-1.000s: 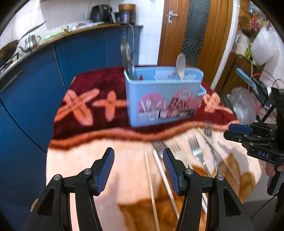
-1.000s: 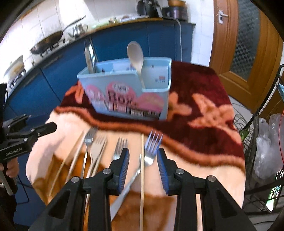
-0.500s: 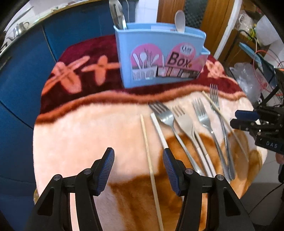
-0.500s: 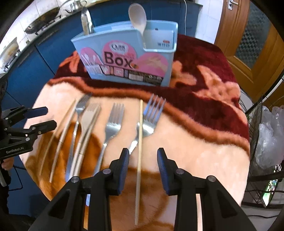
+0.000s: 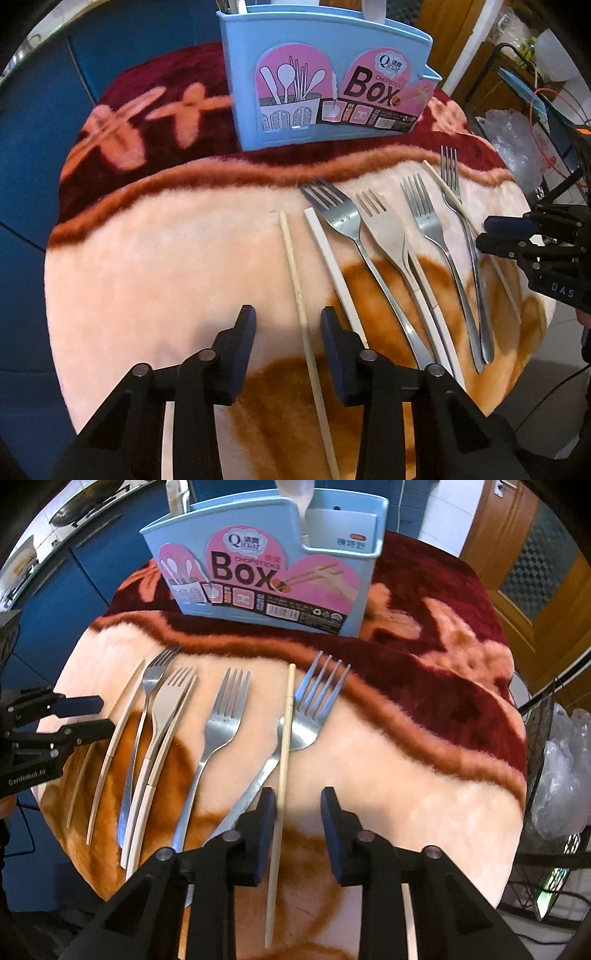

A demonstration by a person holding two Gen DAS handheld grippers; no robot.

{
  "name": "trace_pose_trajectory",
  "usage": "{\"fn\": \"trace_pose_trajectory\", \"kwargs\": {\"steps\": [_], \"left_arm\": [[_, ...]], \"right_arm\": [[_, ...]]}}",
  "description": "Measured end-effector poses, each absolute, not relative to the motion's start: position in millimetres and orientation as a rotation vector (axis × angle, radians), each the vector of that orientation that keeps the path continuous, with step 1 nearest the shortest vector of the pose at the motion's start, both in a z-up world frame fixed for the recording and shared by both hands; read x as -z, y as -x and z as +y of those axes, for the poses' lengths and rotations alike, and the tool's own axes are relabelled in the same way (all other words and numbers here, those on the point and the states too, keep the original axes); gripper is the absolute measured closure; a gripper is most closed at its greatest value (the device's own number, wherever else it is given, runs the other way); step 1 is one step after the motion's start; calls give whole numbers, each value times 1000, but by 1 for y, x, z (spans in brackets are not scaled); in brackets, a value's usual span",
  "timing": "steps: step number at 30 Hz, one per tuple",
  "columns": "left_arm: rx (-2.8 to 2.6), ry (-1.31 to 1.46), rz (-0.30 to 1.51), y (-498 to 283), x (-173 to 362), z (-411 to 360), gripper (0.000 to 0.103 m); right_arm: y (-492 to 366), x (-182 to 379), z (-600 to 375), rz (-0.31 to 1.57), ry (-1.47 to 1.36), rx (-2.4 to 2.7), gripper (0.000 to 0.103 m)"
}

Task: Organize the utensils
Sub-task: 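Move both open tools back over the remaining utensils, then grasp a wooden chopstick with the left tool while the right tool grasps another, then lift both chopsticks, lower them into the blue holder and open both tools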

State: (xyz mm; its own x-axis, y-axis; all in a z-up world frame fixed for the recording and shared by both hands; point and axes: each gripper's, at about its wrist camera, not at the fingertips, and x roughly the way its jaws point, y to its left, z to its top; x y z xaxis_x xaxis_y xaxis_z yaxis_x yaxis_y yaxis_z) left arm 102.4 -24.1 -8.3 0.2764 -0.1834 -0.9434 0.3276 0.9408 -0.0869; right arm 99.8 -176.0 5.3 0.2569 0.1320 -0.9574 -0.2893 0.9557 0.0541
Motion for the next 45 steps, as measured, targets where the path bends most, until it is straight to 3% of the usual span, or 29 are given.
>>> {"fn": "trace_pose_trajectory", "kwargs": {"steps": [5,7,9,12,21,28,37,45], "left_arm": [[344,-123,1282,-112,9,-24,67],[342,-134,1285,-114,9,-25,71],[344,-138,1278,-114,8,-25,87],[372,-92,1279,-113,7,-23,98],[411,-55,1140,-96,-19,-21,99],[404,-61,881,-91,-70,-21,99],[397,59,676,-119,-111,-19,99],[341,116,479,-146,-146,-18,99]], "right_arm": [[-108,-2,-171,1290,153,-291,77],[-110,1,-170,1291,162,-292,80],[-111,2,-167,1287,170,-293,89],[-111,2,-164,1272,182,-296,96],[-93,-18,-173,1174,98,-346,96],[-85,-51,-176,973,16,-378,96],[-88,-84,-184,726,-85,-391,96],[-116,-102,-199,627,-153,-377,96]]}}
